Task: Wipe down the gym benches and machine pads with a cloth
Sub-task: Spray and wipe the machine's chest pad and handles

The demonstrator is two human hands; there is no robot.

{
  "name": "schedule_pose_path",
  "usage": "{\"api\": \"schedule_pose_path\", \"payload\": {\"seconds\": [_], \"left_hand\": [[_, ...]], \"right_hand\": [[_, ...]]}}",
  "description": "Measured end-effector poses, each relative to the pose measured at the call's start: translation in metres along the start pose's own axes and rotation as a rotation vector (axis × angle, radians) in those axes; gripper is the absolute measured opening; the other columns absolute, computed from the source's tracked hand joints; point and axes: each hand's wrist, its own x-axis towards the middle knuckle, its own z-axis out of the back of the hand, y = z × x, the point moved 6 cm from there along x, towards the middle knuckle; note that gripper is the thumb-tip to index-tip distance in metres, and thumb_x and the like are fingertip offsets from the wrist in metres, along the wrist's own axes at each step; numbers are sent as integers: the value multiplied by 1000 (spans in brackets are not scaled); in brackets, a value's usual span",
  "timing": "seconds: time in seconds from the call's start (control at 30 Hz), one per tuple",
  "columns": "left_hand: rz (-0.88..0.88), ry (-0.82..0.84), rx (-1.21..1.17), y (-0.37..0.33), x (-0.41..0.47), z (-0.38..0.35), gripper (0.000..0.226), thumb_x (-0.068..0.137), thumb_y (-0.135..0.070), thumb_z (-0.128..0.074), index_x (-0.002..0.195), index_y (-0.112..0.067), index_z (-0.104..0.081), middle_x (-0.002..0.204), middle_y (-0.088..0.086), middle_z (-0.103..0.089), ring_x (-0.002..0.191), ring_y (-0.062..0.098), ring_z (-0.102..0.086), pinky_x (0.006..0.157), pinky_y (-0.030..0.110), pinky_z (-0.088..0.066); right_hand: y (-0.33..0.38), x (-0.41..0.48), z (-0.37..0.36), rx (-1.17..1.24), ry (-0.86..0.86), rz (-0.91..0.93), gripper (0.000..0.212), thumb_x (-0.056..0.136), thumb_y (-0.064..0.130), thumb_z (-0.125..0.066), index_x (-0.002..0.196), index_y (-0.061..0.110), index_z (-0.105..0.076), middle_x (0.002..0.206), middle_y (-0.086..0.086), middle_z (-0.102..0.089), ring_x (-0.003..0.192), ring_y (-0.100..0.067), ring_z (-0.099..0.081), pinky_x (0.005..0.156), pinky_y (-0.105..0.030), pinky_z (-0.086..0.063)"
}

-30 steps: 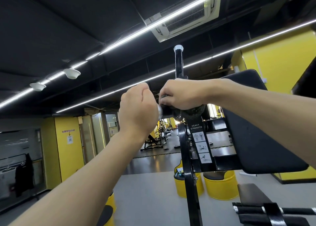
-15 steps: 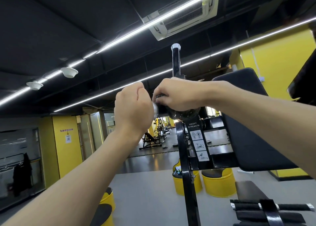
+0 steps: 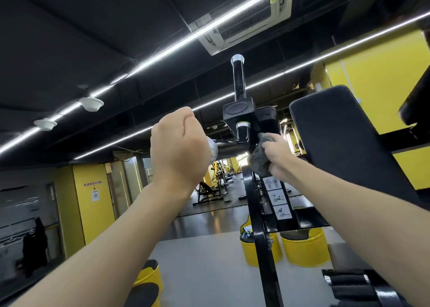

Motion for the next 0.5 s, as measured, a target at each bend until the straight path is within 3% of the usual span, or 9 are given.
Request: {"api": "schedule_pose_path", "payload": {"seconds": [0.13, 0.27, 0.33, 0.43, 0.5], "left_hand": [[-24, 8, -7, 2, 1, -1, 20, 73, -10, -31, 54, -5, -27, 48, 0, -24, 51, 20, -25, 49, 46, -24], [-16, 2, -41, 3, 2, -2, 21, 73, -10, -32, 57, 3, -28, 49, 4, -24, 52, 22, -25, 48, 50, -26], [-11, -4, -53, 3, 2, -1, 21, 73, -9, -32, 57, 2, -27, 50, 5, -24, 53, 22, -25, 48, 50, -25], [-7, -3, -59, 2, 1, -2, 21, 74, -10, -32, 55, -4, -27, 48, 0, -24, 52, 20, -26, 49, 49, -25], [4, -3, -60, 1, 0, -1, 20, 73, -11, -32, 54, -6, -28, 48, 0, -25, 52, 20, -27, 48, 49, -26]], "right_hand": [[5, 3, -29, 284, 71, -15, 30, 100, 1, -40, 120, 11, -60, 108, -15, -67, 90, -26, -64, 72, -40, -56], [-2, -7, -32, 306, 88, -35, 29, 103, 5, -37, 102, 12, -65, 91, -11, -69, 75, -21, -65, 57, -31, -52], [-6, -11, -31, 305, 91, -36, 31, 102, 2, -35, 100, 10, -65, 96, -15, -69, 79, -23, -65, 57, -33, -51], [-6, -21, -30, 290, 74, -39, 31, 100, -2, -35, 100, 5, -65, 111, -23, -67, 99, -34, -65, 63, -34, -51], [-7, -30, -29, 276, 64, -49, 32, 100, -3, -35, 94, 5, -65, 110, -23, -67, 101, -35, -66, 61, -32, -52]]}}
